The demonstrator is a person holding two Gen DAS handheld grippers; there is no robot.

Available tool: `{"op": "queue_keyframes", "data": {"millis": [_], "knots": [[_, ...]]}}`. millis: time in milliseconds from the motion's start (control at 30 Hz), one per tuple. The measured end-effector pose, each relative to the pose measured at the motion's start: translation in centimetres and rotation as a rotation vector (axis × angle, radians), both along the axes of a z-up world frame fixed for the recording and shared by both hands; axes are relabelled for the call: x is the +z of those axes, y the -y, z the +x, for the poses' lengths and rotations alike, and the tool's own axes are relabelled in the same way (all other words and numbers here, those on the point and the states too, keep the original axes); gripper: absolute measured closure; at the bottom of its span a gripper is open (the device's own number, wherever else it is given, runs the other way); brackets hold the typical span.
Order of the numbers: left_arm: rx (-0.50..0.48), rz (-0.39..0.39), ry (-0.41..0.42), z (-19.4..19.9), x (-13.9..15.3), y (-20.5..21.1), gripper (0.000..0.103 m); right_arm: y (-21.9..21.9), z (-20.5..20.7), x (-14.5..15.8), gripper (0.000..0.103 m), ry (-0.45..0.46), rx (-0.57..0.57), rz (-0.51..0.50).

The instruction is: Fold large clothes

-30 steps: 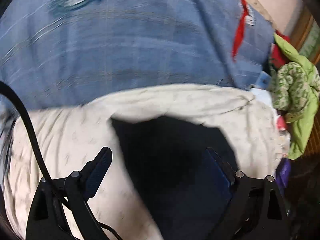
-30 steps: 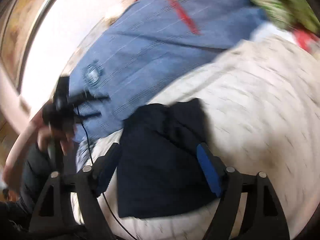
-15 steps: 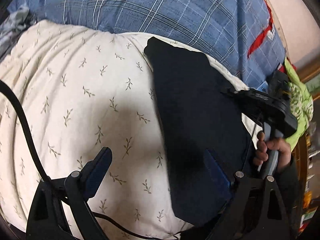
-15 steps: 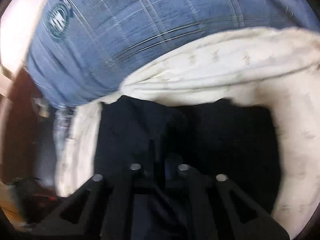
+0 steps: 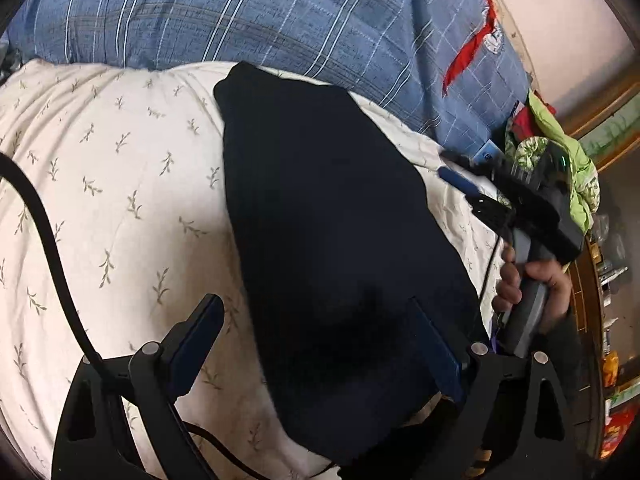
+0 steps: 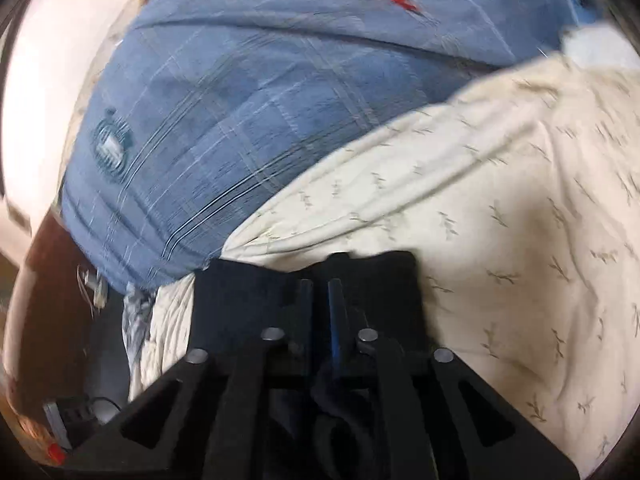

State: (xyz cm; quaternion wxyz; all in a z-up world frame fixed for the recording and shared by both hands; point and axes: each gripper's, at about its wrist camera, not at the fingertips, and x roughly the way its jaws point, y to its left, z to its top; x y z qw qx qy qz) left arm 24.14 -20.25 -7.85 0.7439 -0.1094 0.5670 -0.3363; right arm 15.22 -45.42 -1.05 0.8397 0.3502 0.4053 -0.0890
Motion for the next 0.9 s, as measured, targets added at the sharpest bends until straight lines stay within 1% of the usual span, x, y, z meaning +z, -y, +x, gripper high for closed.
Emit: {"op": "queue_keyframes", "data": {"millis": [33,67,100,133,167,200,267,300,333,367,400,433,500,533,567,600,667,733,767,800,867,900], "knots": [[0.010,0.011,0.019,-0.1,0.2,0.5,0.010,-0.7,1.8,-0.1,0.022,-0.020,0.029,0.005],[0.016,0.025,0.039,-0.1,0.4,1.2,0.010,-1.1,2.9,-0.2,0.010,-0.040,0.059,0.004],[0.014,0.032,0.082,-0.2,0.8,2.3,0.010,-1.3,3.8,-0.4,0.010,-0.052,0.085,-0.003],[0.014,0.033,0.104,-0.2,0.9,2.8,0.009,-1.8,5.1,-0.9,0.010,-0.079,0.116,-0.001],[0.020,0.037,0.120,-0.1,0.8,3.4,0.007,-2.1,6.1,-1.7,0.010,-0.107,0.148,0.027],[0.026,0.046,0.128,0.3,0.6,4.2,0.003,-2.5,6.9,-2.5,0.010,-0.129,0.186,0.068],[0.027,0.076,0.116,1.1,-0.7,5.6,0.002,-3.4,8.2,-4.0,0.017,-0.139,0.261,0.150],[0.018,0.110,0.092,1.6,-1.9,6.7,0.002,-3.6,8.7,-4.8,0.033,-0.153,0.281,0.167],[0.013,0.132,0.085,1.8,-2.4,7.0,0.002,-3.9,9.1,-5.4,0.070,-0.172,0.300,0.181],[0.011,0.147,0.087,1.7,-2.8,7.1,0.001,-4.1,9.5,-6.1,0.085,-0.190,0.326,0.215],[0.009,0.152,0.096,1.6,-2.9,7.2,0.001,-4.3,9.6,-6.5,0.095,-0.199,0.331,0.217],[0.007,0.147,0.106,1.4,-2.8,7.1,0.001,-4.3,9.5,-6.4,0.096,-0.204,0.332,0.195],[0.012,0.121,0.094,1.2,-2.5,6.6,0.001,-3.8,8.6,-5.1,0.097,-0.147,0.314,0.199],[0.021,0.096,0.070,1.2,-2.3,6.0,0.001,-3.0,7.9,-4.1,0.097,-0.105,0.293,0.206],[0.036,0.060,0.042,1.2,-2.1,5.6,0.001,-2.4,7.3,-3.3,0.097,-0.082,0.274,0.192],[0.046,0.036,0.026,1.1,-1.9,5.1,0.001,-1.7,6.4,-2.3,0.098,-0.065,0.259,0.164],[0.064,0.009,0.019,0.8,-1.3,4.6,0.001,-0.1,4.6,-0.7,0.098,-0.051,0.225,0.099],[0.070,0.007,0.037,0.7,-0.9,4.4,0.001,2.0,2.8,0.2,0.102,-0.066,0.150,0.019],[0.065,0.019,0.048,0.8,-0.9,4.6,0.001,3.1,2.1,0.3,0.102,-0.073,0.127,0.003],[0.063,0.034,0.055,1.0,-0.9,5.1,0.001,4.3,1.3,-0.1,0.102,-0.058,0.110,0.037],[0.043,0.058,0.066,1.4,-1.5,5.6,0.001,4.2,1.1,-0.3,0.101,-0.076,0.126,0.021],[0.039,0.063,0.061,1.7,-1.5,5.8,0.001,3.5,1.1,-0.1,0.098,-0.085,0.149,0.005]]}}
